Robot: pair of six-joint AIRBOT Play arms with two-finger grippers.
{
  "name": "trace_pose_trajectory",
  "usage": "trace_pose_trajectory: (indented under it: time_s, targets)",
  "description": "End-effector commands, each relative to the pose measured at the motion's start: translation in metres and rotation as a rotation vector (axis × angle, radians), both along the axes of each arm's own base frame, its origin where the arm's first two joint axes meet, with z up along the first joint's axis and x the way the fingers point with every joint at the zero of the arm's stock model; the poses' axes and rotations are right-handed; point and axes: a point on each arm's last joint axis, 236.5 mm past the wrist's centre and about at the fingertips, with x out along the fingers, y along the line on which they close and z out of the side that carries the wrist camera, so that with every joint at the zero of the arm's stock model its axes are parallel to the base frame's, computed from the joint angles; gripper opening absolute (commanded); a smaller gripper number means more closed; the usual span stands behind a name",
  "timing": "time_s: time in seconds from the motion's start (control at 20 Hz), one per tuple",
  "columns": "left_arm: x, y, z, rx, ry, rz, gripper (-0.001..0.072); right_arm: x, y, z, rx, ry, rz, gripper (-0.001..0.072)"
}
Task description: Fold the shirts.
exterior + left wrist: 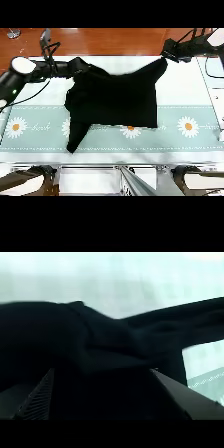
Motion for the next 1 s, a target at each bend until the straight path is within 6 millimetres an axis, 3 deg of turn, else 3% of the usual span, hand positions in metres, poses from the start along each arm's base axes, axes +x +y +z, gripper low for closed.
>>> trace_pose_trajectory:
  time_s: [0.0, 0.05, 0.15, 0.2, 0.25, 0.3, 0.4, 0.5, 0.65, 0.85, 0.9, 0.95]
  targets:
    - [-0.002, 0.024, -0.026, 0.05, 0.145, -0.062, 0.0702, 0.002, -0.043, -0.03, 0.111, 0.092, -0.048, 0.0617]
    - [-0.012, 0.059, -0.036, 0.115, 0.219, -0.06, 0.07, -0.022, -0.073, -0.037, 0.059, 0.166, -0.04, 0.0616]
    - [-0.056, 0.132, -0.076, 0.21, 0.47, 0.008, 0.07, -0.088, -0.137, -0.056, -0.105, 0.372, -0.032, 0.0615]
    - [-0.086, 0.152, -0.099, 0.192, 0.595, 0.037, 0.07, -0.126, -0.168, -0.067, -0.169, 0.469, -0.072, 0.0615]
    - [-0.114, 0.157, -0.12, 0.147, 0.684, 0.06, 0.07, -0.157, -0.183, -0.078, -0.18, 0.515, -0.12, 0.0615]
    - [-0.142, 0.155, -0.141, 0.094, 0.748, 0.08, 0.07, -0.179, -0.184, -0.091, -0.15, 0.519, -0.163, 0.0615]
    - [-0.185, 0.133, -0.168, -0.017, 0.796, 0.07, 0.07, -0.214, -0.155, -0.118, -0.044, 0.466, -0.189, 0.0615]
    - [-0.21, 0.111, -0.184, -0.102, 0.817, 0.065, 0.07, -0.238, -0.113, -0.139, 0.073, 0.419, -0.185, 0.0615]
    - [-0.228, 0.099, -0.203, -0.106, 0.85, 0.065, 0.07, -0.261, -0.064, -0.157, 0.246, 0.418, -0.154, 0.0615]
    - [-0.226, 0.063, -0.201, -0.112, 0.789, -0.042, 0.0698, -0.277, -0.05, -0.172, 0.297, 0.467, -0.159, 0.0614]
    - [-0.225, 0.057, -0.203, -0.092, 0.778, -0.058, 0.0668, -0.278, -0.049, -0.172, 0.302, 0.469, -0.158, 0.0614]
    - [-0.225, 0.051, -0.203, -0.075, 0.763, -0.091, 0.036, -0.277, -0.044, -0.172, 0.296, 0.469, -0.141, 0.0614]
